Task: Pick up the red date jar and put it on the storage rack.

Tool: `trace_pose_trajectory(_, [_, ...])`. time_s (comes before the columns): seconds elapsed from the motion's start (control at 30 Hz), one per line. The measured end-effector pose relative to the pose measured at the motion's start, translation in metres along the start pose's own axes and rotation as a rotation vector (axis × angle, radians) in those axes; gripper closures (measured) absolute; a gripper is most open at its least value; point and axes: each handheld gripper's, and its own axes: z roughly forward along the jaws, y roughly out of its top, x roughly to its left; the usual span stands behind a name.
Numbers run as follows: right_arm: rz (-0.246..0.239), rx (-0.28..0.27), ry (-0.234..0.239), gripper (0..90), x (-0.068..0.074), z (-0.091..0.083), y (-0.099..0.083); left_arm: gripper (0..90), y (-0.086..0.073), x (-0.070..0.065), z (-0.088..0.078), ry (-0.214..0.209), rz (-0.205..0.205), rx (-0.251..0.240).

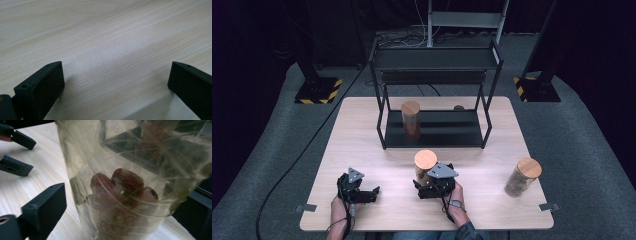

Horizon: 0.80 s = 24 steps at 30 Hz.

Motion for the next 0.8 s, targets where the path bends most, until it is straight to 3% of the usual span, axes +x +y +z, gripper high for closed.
trace_pose_trajectory(0.23, [0.017, -0.024, -0.004, 22.8, -0.001, -0.001, -0.0009, 0.1, 0.0, -0.0001, 0.0, 0.001, 0.0, 0.0])
trace_pose_trajectory(0.8, [0.033, -0.043, -0.021, 24.2, 0.0004, -0.003, -0.0032, 0.1, 0.0, -0.0001, 0.0, 0.0, 0.0, 0.0])
